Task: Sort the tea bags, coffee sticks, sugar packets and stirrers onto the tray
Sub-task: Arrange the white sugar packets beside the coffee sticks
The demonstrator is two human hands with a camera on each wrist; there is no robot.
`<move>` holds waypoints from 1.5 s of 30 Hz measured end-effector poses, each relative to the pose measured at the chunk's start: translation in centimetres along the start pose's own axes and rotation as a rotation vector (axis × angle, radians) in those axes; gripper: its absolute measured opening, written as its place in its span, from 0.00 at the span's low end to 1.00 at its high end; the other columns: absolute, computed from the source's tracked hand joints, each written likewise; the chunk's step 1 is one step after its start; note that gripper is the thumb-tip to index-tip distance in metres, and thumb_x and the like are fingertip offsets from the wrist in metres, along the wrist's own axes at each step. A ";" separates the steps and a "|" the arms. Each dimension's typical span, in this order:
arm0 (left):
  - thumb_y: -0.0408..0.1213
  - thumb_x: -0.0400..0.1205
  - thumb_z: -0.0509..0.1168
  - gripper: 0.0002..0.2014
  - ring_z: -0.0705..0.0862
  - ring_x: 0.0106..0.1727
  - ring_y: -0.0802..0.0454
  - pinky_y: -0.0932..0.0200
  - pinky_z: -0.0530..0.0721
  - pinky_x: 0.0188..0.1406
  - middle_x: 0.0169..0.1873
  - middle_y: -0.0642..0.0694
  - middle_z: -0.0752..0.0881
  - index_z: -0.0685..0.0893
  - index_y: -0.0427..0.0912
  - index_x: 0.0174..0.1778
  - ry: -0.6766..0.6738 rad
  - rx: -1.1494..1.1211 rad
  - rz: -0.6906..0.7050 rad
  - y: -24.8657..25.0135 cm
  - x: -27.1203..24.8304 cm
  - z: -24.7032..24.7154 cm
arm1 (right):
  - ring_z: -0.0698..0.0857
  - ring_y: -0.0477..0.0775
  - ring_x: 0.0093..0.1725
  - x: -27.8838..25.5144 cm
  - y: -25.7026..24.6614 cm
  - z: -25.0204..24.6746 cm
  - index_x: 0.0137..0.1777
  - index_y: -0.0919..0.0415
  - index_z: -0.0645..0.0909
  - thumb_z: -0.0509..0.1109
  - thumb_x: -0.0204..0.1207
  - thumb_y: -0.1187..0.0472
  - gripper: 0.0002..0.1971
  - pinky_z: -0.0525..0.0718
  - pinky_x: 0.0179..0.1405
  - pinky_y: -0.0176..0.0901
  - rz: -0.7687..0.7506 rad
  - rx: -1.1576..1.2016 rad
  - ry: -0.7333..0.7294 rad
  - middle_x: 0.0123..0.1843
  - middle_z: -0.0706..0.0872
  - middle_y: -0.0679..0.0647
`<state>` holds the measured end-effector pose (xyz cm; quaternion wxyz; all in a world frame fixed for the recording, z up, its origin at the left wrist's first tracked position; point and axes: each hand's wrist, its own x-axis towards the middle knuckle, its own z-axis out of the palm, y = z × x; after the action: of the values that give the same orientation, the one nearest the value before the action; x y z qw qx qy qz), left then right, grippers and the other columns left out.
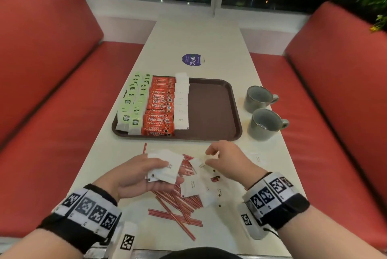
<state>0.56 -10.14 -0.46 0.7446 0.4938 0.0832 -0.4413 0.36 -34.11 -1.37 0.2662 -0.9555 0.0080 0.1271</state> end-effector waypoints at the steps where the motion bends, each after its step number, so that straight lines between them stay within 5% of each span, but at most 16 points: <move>1: 0.28 0.80 0.59 0.18 0.86 0.56 0.30 0.46 0.90 0.38 0.57 0.26 0.85 0.74 0.30 0.66 0.018 -0.026 0.006 0.0 -0.2 -0.6 | 0.78 0.48 0.59 0.4 -0.1 0.7 0.63 0.53 0.81 0.74 0.74 0.51 0.18 0.76 0.58 0.41 0.010 -0.076 -0.039 0.62 0.81 0.49; 6: 0.25 0.78 0.58 0.16 0.88 0.50 0.29 0.40 0.90 0.33 0.46 0.30 0.87 0.76 0.32 0.63 0.083 -0.163 0.008 0.0 -0.5 -2.3 | 0.69 0.57 0.71 2.1 -1.8 2.4 0.72 0.51 0.72 0.73 0.70 0.41 0.32 0.67 0.68 0.57 0.010 -0.453 -0.138 0.69 0.76 0.52; 12: 0.24 0.78 0.65 0.16 0.88 0.50 0.34 0.44 0.90 0.39 0.44 0.35 0.84 0.80 0.34 0.62 0.143 -0.043 0.032 0.3 0.3 -4.2 | 0.73 0.53 0.64 2.9 -2.6 2.8 0.60 0.46 0.76 0.78 0.66 0.48 0.23 0.67 0.62 0.53 0.068 -0.399 -0.207 0.58 0.78 0.47; 17: 0.30 0.76 0.71 0.13 0.88 0.44 0.45 0.52 0.89 0.39 0.43 0.40 0.84 0.82 0.37 0.57 0.193 0.045 0.041 0.8 1.2 -4.2 | 0.81 0.45 0.40 2.4 -2.2 1.1 0.41 0.51 0.80 0.73 0.72 0.64 0.07 0.79 0.35 0.35 0.124 0.069 -0.207 0.42 0.82 0.46; 21: 0.41 0.70 0.73 0.21 0.88 0.44 0.48 0.51 0.88 0.48 0.46 0.41 0.84 0.82 0.35 0.56 0.137 0.147 0.057 1.6 2.1 -3.0 | 0.82 0.51 0.35 1.6 -2.5 -0.8 0.40 0.60 0.83 0.74 0.72 0.69 0.05 0.79 0.39 0.43 0.129 0.652 -0.223 0.38 0.87 0.57; 25: 0.33 0.78 0.69 0.12 0.87 0.51 0.46 0.54 0.87 0.47 0.51 0.40 0.89 0.84 0.40 0.58 -0.020 0.227 0.049 2.2 2.8 -1.2 | 0.76 0.45 0.27 1.7 -4.4 -0.6 0.38 0.61 0.82 0.74 0.72 0.72 0.07 0.73 0.28 0.34 0.051 0.787 -0.158 0.31 0.83 0.53; 28: 0.27 0.80 0.66 0.14 0.88 0.45 0.50 0.58 0.87 0.38 0.49 0.41 0.90 0.82 0.41 0.60 0.027 0.229 0.129 2.2 3.4 -0.4 | 0.79 0.44 0.26 2.1 -5.4 0.1 0.38 0.61 0.82 0.76 0.71 0.72 0.08 0.74 0.26 0.33 0.066 0.858 -0.081 0.29 0.85 0.51; 31: 0.25 0.80 0.65 0.13 0.89 0.41 0.52 0.60 0.86 0.32 0.45 0.45 0.92 0.83 0.42 0.58 0.116 0.203 0.198 2.1 3.8 -0.5 | 0.81 0.41 0.24 2.0 -5.5 0.9 0.34 0.61 0.80 0.76 0.70 0.73 0.11 0.76 0.25 0.29 0.105 0.854 -0.047 0.25 0.85 0.46; 37: 0.37 0.84 0.62 0.10 0.89 0.40 0.43 0.55 0.85 0.32 0.44 0.36 0.88 0.80 0.38 0.59 0.269 0.120 0.146 2.3 4.0 -2.2 | 0.79 0.41 0.25 4.2 -5.0 0.3 0.32 0.59 0.81 0.77 0.70 0.69 0.10 0.73 0.22 0.28 0.219 0.737 0.140 0.27 0.86 0.49; 40: 0.34 0.86 0.57 0.09 0.90 0.39 0.40 0.54 0.86 0.30 0.42 0.34 0.88 0.77 0.36 0.58 0.332 0.052 0.139 2.7 3.9 -3.6 | 0.83 0.47 0.33 7.4 -4.5 0.1 0.33 0.58 0.82 0.77 0.71 0.68 0.09 0.82 0.33 0.37 0.262 0.619 0.202 0.34 0.88 0.51; 45: 0.30 0.86 0.55 0.11 0.90 0.46 0.34 0.52 0.89 0.33 0.42 0.34 0.90 0.75 0.34 0.62 0.340 -0.011 0.157 3.2 3.4 -5.3 | 0.84 0.51 0.40 12.2 -5.0 0.8 0.34 0.60 0.80 0.76 0.73 0.64 0.09 0.85 0.45 0.44 0.319 0.337 0.045 0.40 0.87 0.55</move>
<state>6.65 -7.45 -2.87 0.7548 0.5620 0.1714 -0.2916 12.37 -28.80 -2.55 0.3985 -0.8866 0.1859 0.1433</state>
